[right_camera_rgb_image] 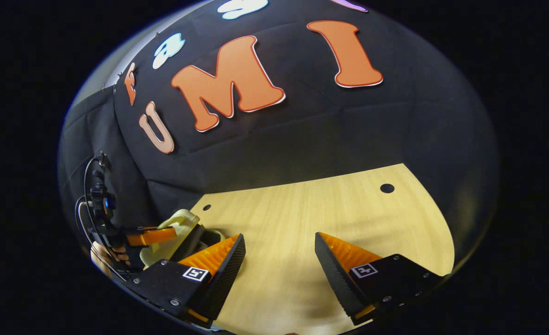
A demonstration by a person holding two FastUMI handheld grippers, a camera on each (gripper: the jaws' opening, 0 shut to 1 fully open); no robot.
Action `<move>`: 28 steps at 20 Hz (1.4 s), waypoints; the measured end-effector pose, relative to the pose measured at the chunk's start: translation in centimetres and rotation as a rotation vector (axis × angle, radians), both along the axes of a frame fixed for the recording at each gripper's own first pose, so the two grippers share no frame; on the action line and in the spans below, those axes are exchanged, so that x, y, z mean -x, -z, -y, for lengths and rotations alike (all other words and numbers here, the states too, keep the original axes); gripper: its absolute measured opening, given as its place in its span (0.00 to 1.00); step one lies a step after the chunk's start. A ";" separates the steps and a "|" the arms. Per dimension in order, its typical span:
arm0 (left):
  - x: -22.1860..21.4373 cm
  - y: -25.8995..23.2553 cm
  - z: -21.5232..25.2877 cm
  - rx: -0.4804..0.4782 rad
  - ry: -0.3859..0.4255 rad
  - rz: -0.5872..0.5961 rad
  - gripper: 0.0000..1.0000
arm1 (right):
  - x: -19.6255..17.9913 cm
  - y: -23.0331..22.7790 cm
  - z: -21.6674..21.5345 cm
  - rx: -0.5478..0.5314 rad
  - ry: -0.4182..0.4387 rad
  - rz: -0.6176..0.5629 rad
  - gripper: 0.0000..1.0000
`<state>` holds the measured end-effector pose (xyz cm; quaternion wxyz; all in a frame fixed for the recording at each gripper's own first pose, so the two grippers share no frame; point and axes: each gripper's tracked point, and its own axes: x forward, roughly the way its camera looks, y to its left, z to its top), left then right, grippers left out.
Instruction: First open the suitcase, pack the skin care products into it, and then close the suitcase.
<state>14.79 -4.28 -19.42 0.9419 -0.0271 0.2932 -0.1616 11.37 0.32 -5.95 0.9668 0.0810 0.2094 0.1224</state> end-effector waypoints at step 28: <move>2.3 -0.7 2.6 -0.098 -0.017 0.150 0.89 | 4.3 0.1 0.5 0.113 0.204 0.029 0.95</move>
